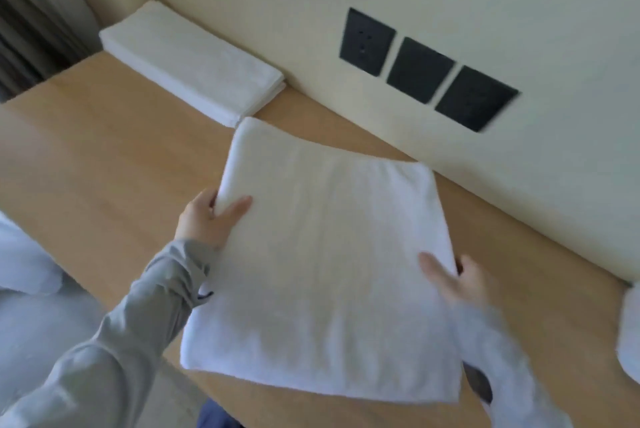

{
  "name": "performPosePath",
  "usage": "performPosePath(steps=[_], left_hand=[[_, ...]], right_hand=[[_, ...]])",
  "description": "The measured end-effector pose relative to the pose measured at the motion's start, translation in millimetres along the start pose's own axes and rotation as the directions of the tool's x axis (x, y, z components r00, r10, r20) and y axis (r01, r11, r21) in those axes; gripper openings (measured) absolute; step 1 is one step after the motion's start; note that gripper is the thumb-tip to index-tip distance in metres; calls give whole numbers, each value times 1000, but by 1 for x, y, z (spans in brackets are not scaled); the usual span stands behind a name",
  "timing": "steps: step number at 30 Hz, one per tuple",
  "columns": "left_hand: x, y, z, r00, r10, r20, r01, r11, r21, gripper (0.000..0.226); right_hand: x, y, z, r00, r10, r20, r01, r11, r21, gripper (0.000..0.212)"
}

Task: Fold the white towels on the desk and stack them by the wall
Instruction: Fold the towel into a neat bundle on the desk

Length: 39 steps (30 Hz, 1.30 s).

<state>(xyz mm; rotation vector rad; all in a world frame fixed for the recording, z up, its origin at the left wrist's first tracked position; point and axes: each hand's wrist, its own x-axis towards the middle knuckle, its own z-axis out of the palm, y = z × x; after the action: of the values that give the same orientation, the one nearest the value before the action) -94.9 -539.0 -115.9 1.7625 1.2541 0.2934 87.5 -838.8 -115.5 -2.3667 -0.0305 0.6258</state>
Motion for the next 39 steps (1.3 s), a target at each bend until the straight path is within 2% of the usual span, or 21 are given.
performPosePath(steps=[3,6,8,9,10,11,12,14,16,19,21,22,25,27,30,32,34,36,38,39], left_hand=[[28,21,47,964,102,247,-140,980,141,45],[35,17,99,936,106,335,-229,907,352,44],[26,8,115,948,143,284,-267,842,469,56],[18,3,118,939,234,251,-335,780,528,63],[7,0,119,894,360,266,-447,686,574,67],[-6,-5,120,812,473,343,-579,576,577,68],[-19,-10,118,708,541,455,-702,462,543,68],[-36,-28,111,533,527,662,-844,283,455,70],[-37,-42,104,473,470,745,-881,226,416,70],[-32,-46,101,452,468,759,-891,193,411,70],[-32,-43,97,400,437,806,-916,161,368,74],[-32,-42,90,347,415,841,-937,121,327,76],[-36,-53,56,127,366,922,-986,-52,157,83],[-37,-63,33,49,309,950,-985,-142,97,95],[-34,-64,18,29,250,968,-978,-194,80,112],[-32,-60,18,30,265,964,-980,-183,81,117],[-30,-53,17,-2,347,938,-986,-158,57,108],[-27,-43,12,-31,431,902,-991,-131,28,88],[-24,-27,4,-22,466,885,-998,-59,6,74],[-21,-16,0,1,471,882,-1000,-8,5,69]], right_hand=[[-33,49,1,981,155,-117,-137,979,152,39],[-44,81,13,947,264,-181,-256,964,66,41],[-51,91,23,935,178,-307,-207,976,-65,53],[-56,91,28,929,56,-365,-122,979,-161,59],[-63,89,36,917,-96,-388,-16,961,-274,61],[-69,84,45,900,-259,-350,103,908,-406,62],[-74,80,55,883,-395,-254,217,824,-523,61],[-82,81,74,867,-497,-37,369,691,-622,58],[-86,92,84,867,-495,57,411,645,-644,56],[-87,97,83,883,-465,70,390,641,-662,57],[-90,95,78,890,-439,128,405,627,-665,63],[-95,96,77,884,-430,183,433,605,-668,68],[-122,110,75,835,-436,335,533,493,-687,85],[-137,116,72,833,-395,387,543,456,-705,98],[-143,116,69,861,-331,386,502,427,-752,107],[-140,115,66,864,-382,329,488,468,-737,104],[-138,114,60,841,-457,290,510,487,-709,93],[-139,110,51,839,-469,275,512,508,-693,82],[-138,97,38,849,-431,304,514,543,-664,72],[-136,87,28,868,-367,336,497,604,-623,66]])
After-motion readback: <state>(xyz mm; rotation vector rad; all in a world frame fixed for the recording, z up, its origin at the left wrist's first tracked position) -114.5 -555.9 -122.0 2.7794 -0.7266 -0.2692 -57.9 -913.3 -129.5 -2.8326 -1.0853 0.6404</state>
